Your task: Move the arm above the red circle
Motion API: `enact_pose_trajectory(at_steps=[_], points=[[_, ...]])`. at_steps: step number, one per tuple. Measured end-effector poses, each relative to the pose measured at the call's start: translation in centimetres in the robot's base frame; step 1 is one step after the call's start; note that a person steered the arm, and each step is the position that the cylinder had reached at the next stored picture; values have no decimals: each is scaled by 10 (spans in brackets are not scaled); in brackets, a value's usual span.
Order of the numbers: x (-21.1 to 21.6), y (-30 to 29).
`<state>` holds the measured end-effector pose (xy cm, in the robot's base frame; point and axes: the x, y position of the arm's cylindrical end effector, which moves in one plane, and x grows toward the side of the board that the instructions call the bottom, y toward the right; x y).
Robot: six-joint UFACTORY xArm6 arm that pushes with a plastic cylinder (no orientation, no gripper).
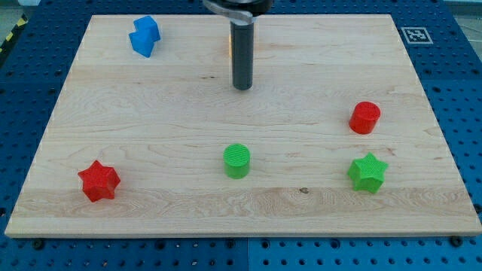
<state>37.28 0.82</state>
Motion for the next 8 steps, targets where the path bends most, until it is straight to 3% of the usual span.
enact_pose_trajectory(at_steps=[2, 8], points=[[-2, 64], [-4, 119]])
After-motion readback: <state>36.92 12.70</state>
